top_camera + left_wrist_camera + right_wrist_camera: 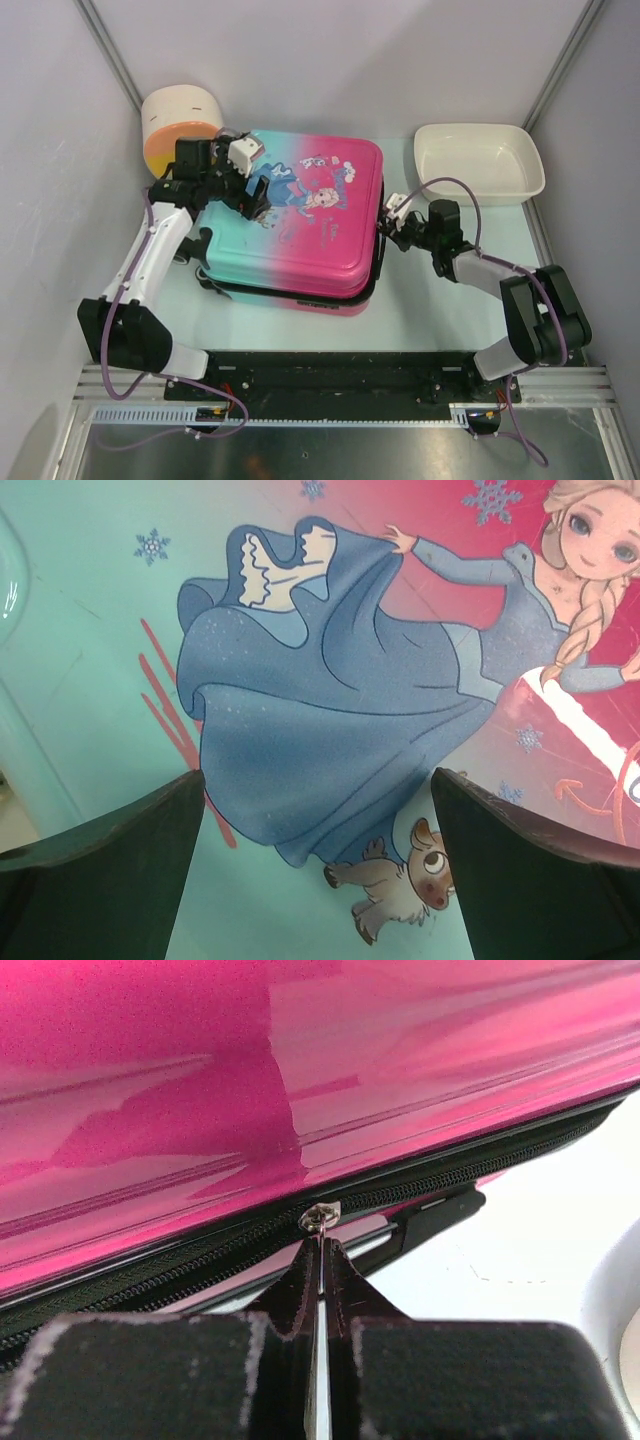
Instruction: Open, take out, and arrange the luggage
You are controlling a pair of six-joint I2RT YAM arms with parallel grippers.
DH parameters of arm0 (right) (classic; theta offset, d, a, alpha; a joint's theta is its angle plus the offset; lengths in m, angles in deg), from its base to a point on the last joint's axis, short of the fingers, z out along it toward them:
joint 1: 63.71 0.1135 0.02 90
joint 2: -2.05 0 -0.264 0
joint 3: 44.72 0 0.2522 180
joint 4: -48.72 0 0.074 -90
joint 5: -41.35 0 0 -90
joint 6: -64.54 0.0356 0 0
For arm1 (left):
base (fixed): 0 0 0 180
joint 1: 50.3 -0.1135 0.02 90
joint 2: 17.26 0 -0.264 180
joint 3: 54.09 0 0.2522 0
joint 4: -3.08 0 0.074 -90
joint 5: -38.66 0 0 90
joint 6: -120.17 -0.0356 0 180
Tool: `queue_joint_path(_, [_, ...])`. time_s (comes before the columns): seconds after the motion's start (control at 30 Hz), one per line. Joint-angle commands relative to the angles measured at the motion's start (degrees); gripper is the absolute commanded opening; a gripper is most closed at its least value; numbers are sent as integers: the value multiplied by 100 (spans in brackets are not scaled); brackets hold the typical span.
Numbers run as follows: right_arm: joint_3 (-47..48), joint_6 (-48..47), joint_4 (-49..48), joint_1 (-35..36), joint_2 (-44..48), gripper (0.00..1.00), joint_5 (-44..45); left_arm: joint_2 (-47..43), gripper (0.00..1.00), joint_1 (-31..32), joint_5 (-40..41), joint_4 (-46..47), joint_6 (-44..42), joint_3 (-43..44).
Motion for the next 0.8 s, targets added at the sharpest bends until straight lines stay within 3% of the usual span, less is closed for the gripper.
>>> queue_joint_path(0.0, [79, 513, -19, 976, 247, 0, -677, 31, 100, -96, -56, -964, -248, 240])
queue_joint_path(0.23, [88, 1209, 77, 1644, 335, 0, -439, -794, 100, -139, -295, -1167, 631, 100])
queue_joint_path(0.4, [35, 1534, 534, 2206, 616, 0, -404, -1129, 100, -745, -444, -1193, 1202, 20])
queue_joint_path(0.47, [-113, 1544, 745, 2374, 870, 0, -325, -998, 100, -1062, -418, -1193, 1352, 247])
queue_joint_path(0.6, [-193, 1307, 965, 2445, 1073, 0, 51, -506, 99, -1080, -487, -1176, 1344, 880])
queue_joint_path(0.77, [-193, 1008, 878, 1919, 1012, 0, 386, 616, 96, -475, -278, -1097, 1213, 2275])
